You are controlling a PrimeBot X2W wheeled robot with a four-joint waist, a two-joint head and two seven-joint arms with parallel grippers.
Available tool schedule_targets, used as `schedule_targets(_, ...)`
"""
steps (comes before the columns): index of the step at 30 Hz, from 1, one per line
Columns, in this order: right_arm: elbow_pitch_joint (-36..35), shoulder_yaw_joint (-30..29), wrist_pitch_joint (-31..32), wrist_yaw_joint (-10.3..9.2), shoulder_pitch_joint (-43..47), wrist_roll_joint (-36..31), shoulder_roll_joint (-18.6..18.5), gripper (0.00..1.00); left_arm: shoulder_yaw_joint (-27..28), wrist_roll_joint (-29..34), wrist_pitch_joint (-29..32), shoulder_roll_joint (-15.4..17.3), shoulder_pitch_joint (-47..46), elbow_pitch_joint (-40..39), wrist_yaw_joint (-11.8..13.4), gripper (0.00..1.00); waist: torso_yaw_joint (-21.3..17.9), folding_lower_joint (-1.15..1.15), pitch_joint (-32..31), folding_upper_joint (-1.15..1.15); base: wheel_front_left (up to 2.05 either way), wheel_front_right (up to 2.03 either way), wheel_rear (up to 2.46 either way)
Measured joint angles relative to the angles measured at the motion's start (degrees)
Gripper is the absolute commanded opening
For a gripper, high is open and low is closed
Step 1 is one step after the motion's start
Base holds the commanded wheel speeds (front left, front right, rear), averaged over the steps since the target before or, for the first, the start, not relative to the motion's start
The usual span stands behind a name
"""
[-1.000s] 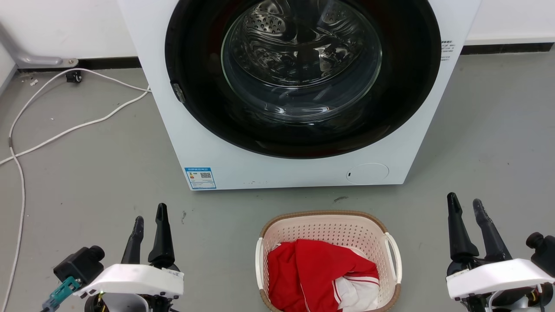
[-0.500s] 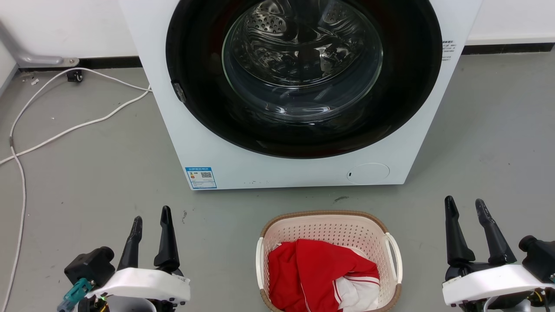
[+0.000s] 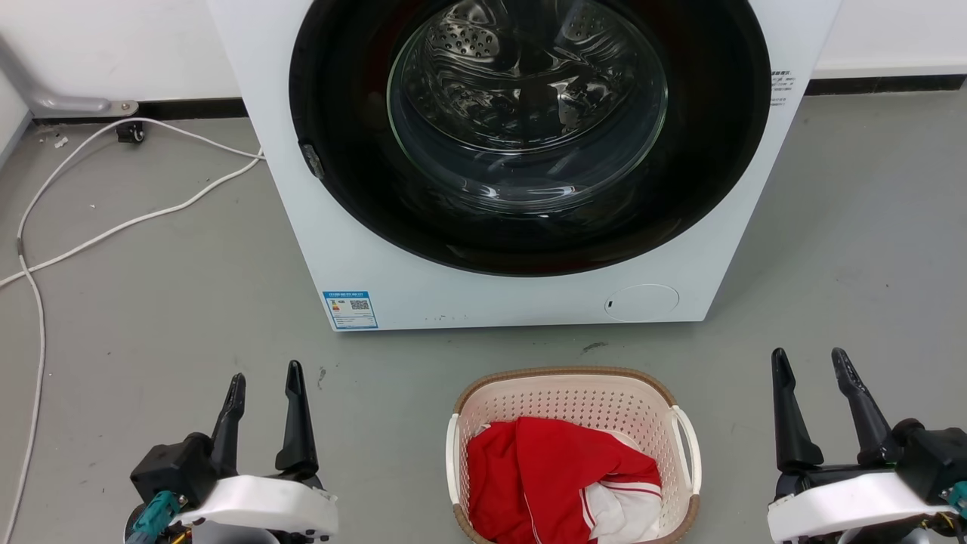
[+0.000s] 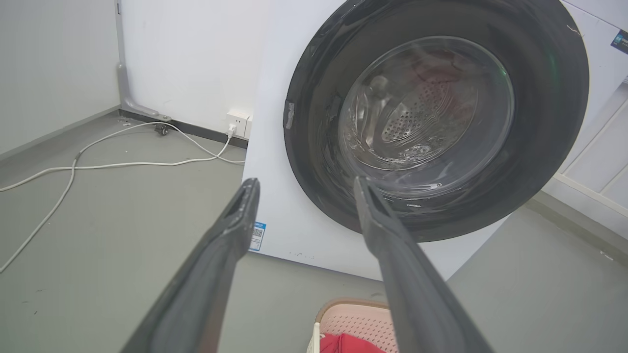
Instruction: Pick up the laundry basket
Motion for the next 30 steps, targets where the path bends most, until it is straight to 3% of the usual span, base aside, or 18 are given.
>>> schedule_targets(30, -2.37, -0.22, -3.42, 0.01, 1.49, -13.33, -0.01, 1.00, -0.55, 12.82, -3.47, 0.05, 1.41, -0.47, 0.60, 1.00, 0.22, -0.01, 0.05, 0.00, 0.00, 0.00, 0.00)
